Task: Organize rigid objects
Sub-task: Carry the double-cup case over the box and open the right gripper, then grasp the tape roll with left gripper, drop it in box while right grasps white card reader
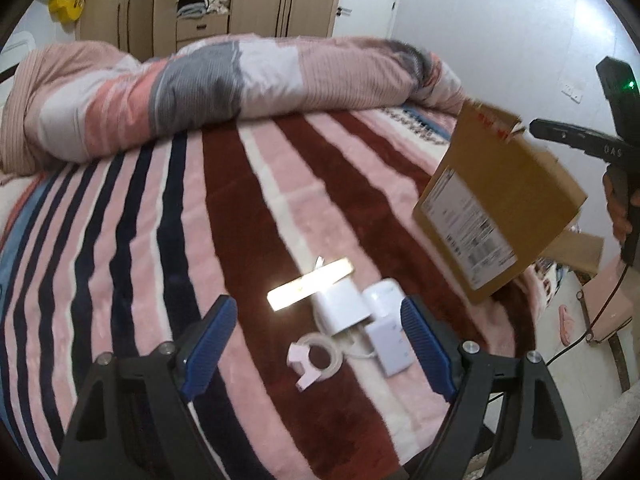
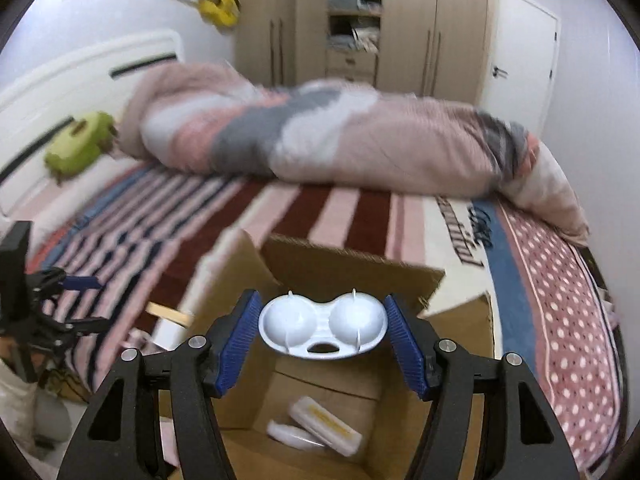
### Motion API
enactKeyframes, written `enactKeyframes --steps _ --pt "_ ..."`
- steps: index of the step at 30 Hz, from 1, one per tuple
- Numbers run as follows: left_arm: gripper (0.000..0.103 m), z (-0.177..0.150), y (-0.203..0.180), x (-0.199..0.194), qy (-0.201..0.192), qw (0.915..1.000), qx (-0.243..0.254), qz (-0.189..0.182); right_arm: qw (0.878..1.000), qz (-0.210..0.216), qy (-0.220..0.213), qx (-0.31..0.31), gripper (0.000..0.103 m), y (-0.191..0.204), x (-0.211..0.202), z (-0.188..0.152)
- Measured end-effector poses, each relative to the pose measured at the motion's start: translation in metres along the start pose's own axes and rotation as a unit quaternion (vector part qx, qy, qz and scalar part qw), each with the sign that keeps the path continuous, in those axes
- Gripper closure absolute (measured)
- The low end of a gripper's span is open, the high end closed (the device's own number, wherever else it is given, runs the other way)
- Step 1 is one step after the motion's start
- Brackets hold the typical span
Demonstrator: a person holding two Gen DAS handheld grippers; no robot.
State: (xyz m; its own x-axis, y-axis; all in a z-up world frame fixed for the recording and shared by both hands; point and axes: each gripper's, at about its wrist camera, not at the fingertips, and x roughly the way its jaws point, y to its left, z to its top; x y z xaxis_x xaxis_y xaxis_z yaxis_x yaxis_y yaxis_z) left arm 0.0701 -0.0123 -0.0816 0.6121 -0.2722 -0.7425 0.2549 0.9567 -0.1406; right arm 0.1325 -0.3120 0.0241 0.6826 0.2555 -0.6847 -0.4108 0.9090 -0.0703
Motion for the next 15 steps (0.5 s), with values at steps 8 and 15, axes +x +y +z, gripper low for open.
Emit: enactKeyframes --steps 8,15 --pt "0.044 -0.044 0.012 0.053 0.061 0.9979 -0.021 0.004 0.999 0.028 -0.019 -0.003 0.027 0.006 -0.007 -0.017" --pt "0.061 -0.055 -0.005 0.067 0.042 0.9986 0.01 0.03 0.992 0.098 -0.071 -0.034 0.027 0.056 -0.03 -0.015"
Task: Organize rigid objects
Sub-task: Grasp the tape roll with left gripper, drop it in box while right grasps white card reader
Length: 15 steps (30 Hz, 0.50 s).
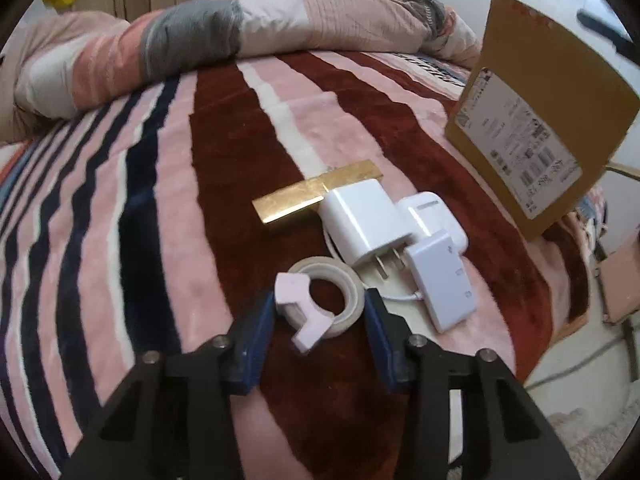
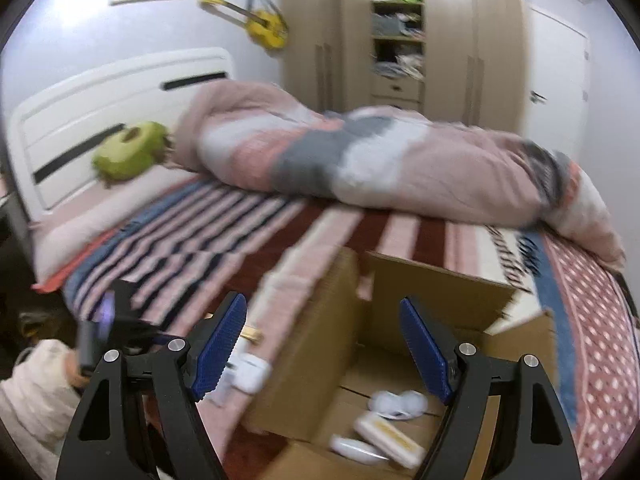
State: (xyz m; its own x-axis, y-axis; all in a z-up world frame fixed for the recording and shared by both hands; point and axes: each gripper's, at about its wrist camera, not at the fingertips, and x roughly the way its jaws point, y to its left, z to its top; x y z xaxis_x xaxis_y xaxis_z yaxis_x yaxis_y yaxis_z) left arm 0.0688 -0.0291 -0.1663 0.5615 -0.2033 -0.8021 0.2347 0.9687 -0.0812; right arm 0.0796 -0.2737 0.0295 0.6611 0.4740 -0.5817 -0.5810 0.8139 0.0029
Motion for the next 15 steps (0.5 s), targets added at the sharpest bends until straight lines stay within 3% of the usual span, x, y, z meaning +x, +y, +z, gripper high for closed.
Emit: enactKeyframes --steps 8,11,15 --pt "0.061 0.007 0.019 -0.034 -0.035 0.9992 -0.006 0.016 0.994 0.09 0.004 -0.057 0.028 0.078 0.02 -0.011" --pt "0.061 0.015 0.034 -0.06 -0.049 0.9981 -0.002 0.037 0.991 0.104 0.014 -0.082 0.03 0.1 0.027 -0.029" --pt "0.061 0.034 0.041 -0.1 -0.08 0.9957 0.012 0.045 0.987 0.129 0.061 -0.074 0.037 0.115 0.052 -0.07"
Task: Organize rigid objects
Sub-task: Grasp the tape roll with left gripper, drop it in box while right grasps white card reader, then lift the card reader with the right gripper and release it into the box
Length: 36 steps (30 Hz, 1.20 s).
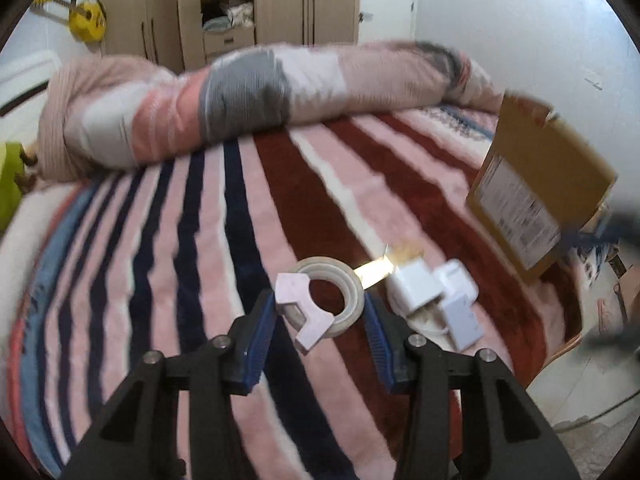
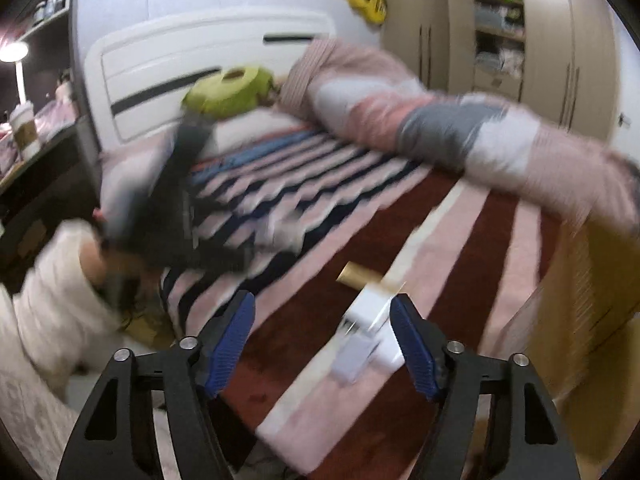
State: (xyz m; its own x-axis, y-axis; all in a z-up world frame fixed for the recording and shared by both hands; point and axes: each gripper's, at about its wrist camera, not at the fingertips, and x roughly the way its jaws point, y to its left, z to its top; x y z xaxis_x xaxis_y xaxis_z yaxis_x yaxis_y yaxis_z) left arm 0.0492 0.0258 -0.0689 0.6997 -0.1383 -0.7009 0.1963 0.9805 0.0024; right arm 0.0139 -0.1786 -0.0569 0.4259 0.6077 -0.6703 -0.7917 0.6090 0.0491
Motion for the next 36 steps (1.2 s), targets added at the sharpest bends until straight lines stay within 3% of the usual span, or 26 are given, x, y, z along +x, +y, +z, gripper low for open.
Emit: enactKeyframes --steps 5,7,13,16,18,20,22,26,27,30,36 --pt "0.061 0.046 -0.024 -0.04 -0.045 0.9976 0.047 -0.024 0.996 -0.011 0.05 0.076 0.049 -0.013 0.053 -0.051" --pt "0.061 0.069 -0.044 -0.052 -0.058 0.9943 0.068 -0.058 0.994 -0.017 0.064 0.088 0.053 -0.022 0.072 -0.064" --pt "0.061 0.125 -0.117 -0.06 -0.067 0.9757 0.12 -0.17 0.993 -0.021 0.047 0.102 0.062 -0.04 0.102 -0.066" --pt "0.061 0.144 -0.158 -0.051 -0.06 0.9651 0.151 -0.205 0.994 -0.023 0.039 0.097 0.08 -0.04 0.106 -0.063" --pt "0.061 0.153 -0.182 -0.04 -0.048 0.9614 0.167 -0.213 0.994 -0.014 0.037 0.099 0.084 -0.043 0.108 -0.064" --pt "0.061 0.159 -0.206 -0.02 -0.027 0.9593 0.181 -0.215 0.995 0.004 0.035 0.096 0.095 -0.042 0.104 -0.064" --pt "0.061 0.157 -0.219 -0.006 -0.01 0.9577 0.191 -0.215 0.996 0.027 0.033 0.084 0.095 -0.039 0.097 -0.066" --pt "0.061 0.151 -0.235 0.02 0.021 0.9556 0.197 -0.218 0.997 0.033 0.033 0.056 0.095 -0.032 0.085 -0.072" --pt "0.058 0.151 -0.237 0.024 0.024 0.9555 0.196 -0.219 0.997 0.038 0.035 0.059 0.095 -0.033 0.084 -0.074" --pt "0.033 0.152 -0.237 0.028 0.014 0.9577 0.188 -0.218 0.996 0.042 0.038 0.066 0.095 -0.04 0.082 -0.076" --pt "0.032 0.149 -0.204 0.012 -0.011 0.9653 0.156 -0.209 0.994 0.052 0.048 0.082 0.095 -0.045 0.084 -0.078"
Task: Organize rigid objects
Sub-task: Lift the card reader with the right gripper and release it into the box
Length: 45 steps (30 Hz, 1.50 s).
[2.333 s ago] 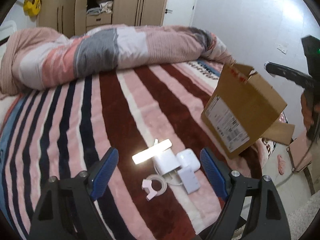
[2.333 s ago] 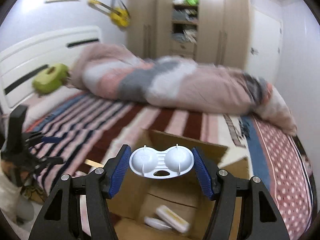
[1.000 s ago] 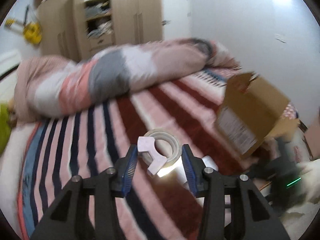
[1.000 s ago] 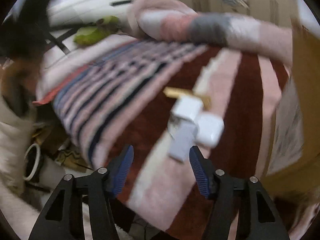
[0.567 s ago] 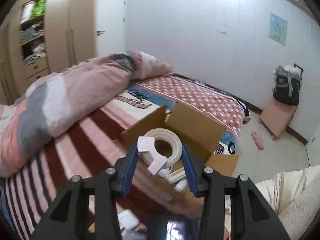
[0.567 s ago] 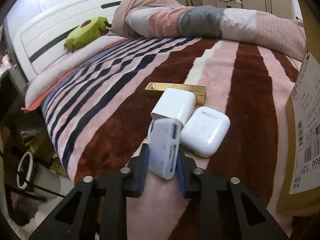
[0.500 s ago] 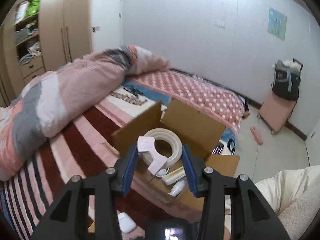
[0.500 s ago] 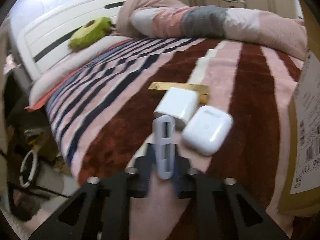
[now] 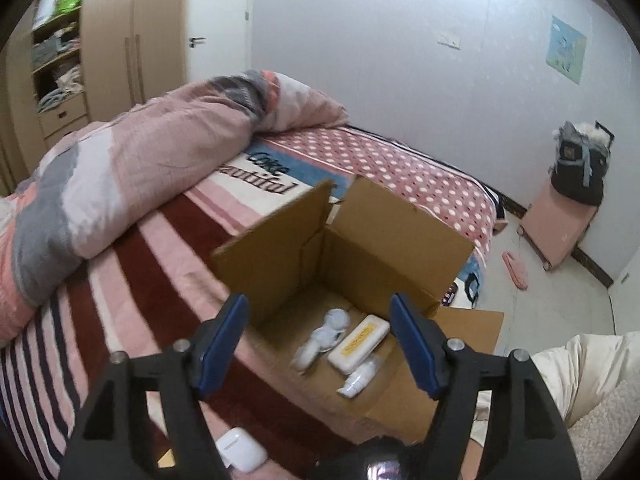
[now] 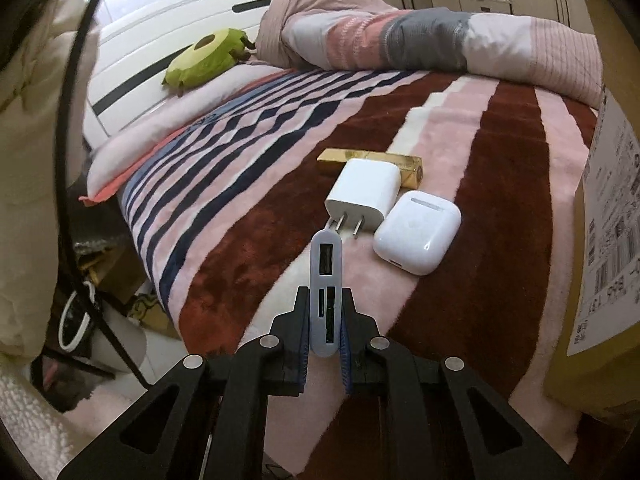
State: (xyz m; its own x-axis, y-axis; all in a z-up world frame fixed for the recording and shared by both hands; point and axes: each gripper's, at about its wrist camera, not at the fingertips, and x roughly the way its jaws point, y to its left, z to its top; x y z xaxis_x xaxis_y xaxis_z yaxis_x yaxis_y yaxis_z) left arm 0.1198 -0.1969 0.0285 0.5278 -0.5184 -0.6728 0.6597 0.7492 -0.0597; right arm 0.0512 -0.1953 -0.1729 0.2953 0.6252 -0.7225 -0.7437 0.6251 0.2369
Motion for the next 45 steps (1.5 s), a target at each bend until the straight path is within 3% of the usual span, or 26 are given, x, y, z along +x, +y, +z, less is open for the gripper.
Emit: enactKeyframes --steps 4,9,13,22,27,31,38,45 --pt "0.028 -0.021 0.025 -0.034 -0.025 0.9992 -0.027 0.015 0.999 0.02 0.009 0.026 0.093 -0.004 0.007 0.003" --pt "0.026 -0.062 0.061 -0.073 -0.04 0.9949 -0.067 0.063 0.999 0.029 0.015 0.044 0.093 -0.008 0.016 0.008" --pt "0.026 -0.095 0.085 -0.088 -0.034 0.9915 -0.095 0.082 1.0 0.008 -0.003 0.026 0.095 0.004 0.006 0.013" --pt "0.026 -0.132 0.108 -0.108 -0.048 0.9836 -0.137 0.107 0.998 0.0 -0.061 -0.034 0.095 0.045 -0.093 0.056" --pt "0.026 -0.143 0.107 -0.099 -0.038 0.9826 -0.144 0.111 0.993 -0.031 -0.109 -0.017 0.095 0.033 -0.146 0.083" --pt "0.026 -0.153 0.104 -0.075 -0.013 0.9842 -0.146 0.1 0.987 -0.084 -0.136 0.019 0.095 0.002 -0.196 0.086" --pt "0.026 -0.174 0.1 -0.03 0.027 0.9833 -0.161 0.08 0.982 -0.145 -0.066 0.096 0.095 -0.06 -0.209 0.063" --pt "0.026 -0.187 0.099 0.007 0.06 0.9805 -0.165 0.089 0.978 -0.175 -0.005 0.11 0.095 -0.089 -0.196 0.049"
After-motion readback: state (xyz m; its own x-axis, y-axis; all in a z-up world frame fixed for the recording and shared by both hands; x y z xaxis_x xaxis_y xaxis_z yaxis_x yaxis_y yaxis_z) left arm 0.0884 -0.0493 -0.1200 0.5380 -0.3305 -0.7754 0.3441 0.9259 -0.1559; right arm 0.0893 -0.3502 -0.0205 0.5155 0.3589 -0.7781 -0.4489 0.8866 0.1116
